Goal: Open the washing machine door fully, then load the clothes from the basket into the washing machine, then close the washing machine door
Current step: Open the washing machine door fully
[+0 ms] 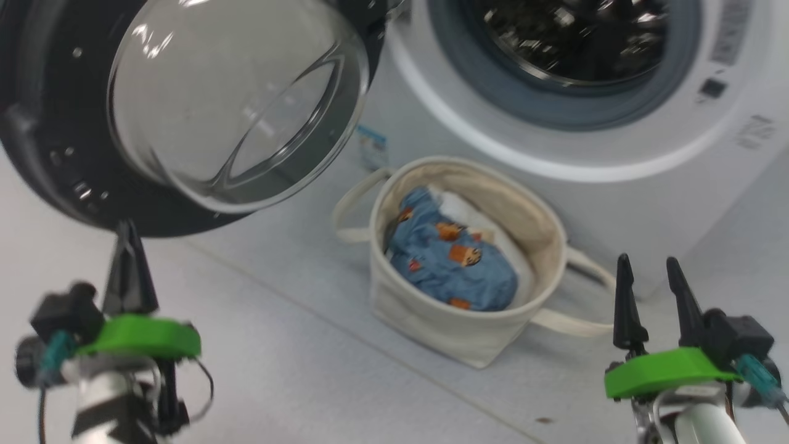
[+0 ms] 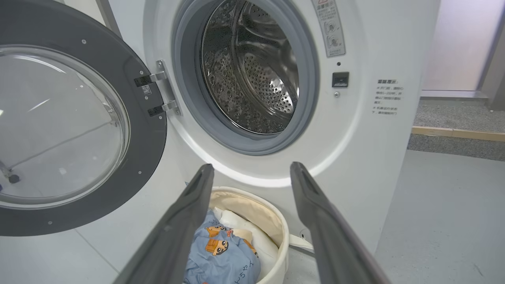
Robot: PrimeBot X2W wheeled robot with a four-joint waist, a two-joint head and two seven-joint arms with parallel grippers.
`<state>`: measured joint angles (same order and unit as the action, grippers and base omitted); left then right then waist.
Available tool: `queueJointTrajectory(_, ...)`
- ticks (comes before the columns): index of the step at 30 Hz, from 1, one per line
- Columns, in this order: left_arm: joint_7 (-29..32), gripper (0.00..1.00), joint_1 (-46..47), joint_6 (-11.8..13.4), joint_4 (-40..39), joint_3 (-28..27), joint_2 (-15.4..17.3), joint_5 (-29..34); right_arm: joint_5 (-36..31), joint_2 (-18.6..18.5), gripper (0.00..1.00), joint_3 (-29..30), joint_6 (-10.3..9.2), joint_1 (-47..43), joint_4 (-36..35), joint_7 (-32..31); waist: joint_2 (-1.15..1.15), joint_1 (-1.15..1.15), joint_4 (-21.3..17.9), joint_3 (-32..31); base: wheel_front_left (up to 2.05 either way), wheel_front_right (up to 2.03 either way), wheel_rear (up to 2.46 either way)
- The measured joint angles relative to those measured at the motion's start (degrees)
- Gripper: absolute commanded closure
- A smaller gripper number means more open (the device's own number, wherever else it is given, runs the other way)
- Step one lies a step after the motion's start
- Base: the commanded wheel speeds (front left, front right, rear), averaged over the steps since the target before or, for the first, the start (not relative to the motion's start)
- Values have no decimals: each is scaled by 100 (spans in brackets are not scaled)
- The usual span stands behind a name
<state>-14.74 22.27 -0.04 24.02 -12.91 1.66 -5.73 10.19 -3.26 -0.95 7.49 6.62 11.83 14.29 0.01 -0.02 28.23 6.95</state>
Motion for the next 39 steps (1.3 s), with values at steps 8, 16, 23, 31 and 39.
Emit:
queueJointTrajectory(8, 97, 95, -1167, -285, -267, 690, 22, -240, 502, 62, 0, 31, 0, -500, -309, 0, 0, 1, -800, -630, 0, 0, 0)
queueJointTrajectory(16, 49, 97, -1519, -301, -457, 1492, 43, -391, 643, 68, 0, -343, 0, -514, -862, 1, 0, 2, -1616, -736, 0, 0, 0)
queueJointTrajectory(23, 43, 88, -1556, -235, -812, 1762, 45, -477, 356, 75, 0, -482, 0, -570, -1068, 1, -1, 3, -2276, -655, 0, 0, 0)
queueJointTrajectory(31, 44, 10, -1811, -29, -856, 1964, 46, -463, 342, 75, 0, -477, 0, -597, -968, 1, -1, 2, -2864, -589, 0, 0, 0)
queueJointTrajectory(39, 43, 0, -1806, 63, -727, 2076, 48, -457, 341, 75, 0, -491, 0, -593, -846, 1, 0, 2, -2943, -486, 0, 0, 0)
